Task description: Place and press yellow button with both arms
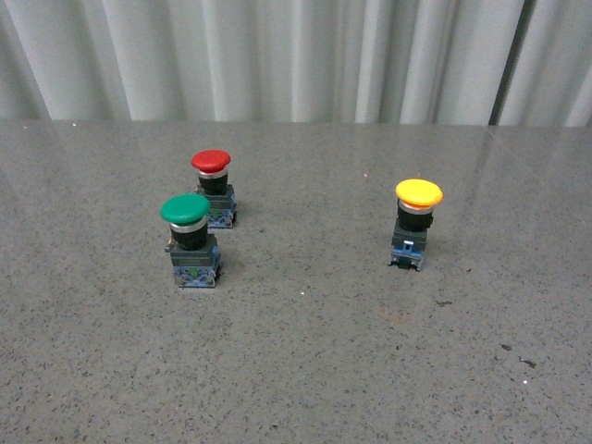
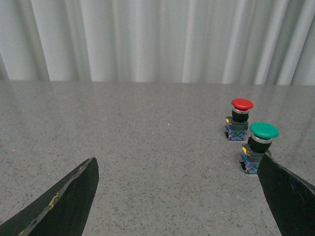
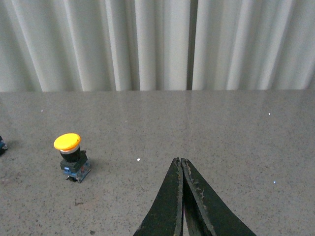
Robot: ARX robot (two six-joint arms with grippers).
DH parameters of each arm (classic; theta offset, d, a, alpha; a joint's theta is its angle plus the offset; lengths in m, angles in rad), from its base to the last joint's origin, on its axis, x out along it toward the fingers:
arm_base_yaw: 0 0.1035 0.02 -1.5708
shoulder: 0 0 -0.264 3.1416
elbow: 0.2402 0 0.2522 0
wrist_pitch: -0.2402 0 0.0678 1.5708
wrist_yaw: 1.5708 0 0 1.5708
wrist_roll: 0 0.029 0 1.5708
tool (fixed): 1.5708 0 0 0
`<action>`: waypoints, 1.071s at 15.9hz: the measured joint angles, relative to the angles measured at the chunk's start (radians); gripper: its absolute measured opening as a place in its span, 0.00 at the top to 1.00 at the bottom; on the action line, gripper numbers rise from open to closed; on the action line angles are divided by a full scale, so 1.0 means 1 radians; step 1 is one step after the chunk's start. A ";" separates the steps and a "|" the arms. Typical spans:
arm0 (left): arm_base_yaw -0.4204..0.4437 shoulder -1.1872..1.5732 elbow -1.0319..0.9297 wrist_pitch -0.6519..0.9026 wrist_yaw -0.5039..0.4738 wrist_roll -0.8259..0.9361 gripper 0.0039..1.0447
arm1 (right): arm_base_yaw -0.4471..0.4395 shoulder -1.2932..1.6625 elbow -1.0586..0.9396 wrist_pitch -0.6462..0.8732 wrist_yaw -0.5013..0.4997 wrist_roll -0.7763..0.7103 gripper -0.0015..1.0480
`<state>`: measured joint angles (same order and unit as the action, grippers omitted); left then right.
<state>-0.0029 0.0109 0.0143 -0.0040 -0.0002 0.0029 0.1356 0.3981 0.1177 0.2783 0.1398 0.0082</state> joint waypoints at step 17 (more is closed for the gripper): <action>0.000 0.000 0.000 0.001 0.000 0.000 0.06 | -0.136 -0.392 -0.105 -0.287 -0.140 -0.002 0.98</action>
<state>-0.0029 0.0109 0.0143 -0.0032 -0.0002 0.0029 -0.0002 0.0059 0.0128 -0.0090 0.0002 0.0063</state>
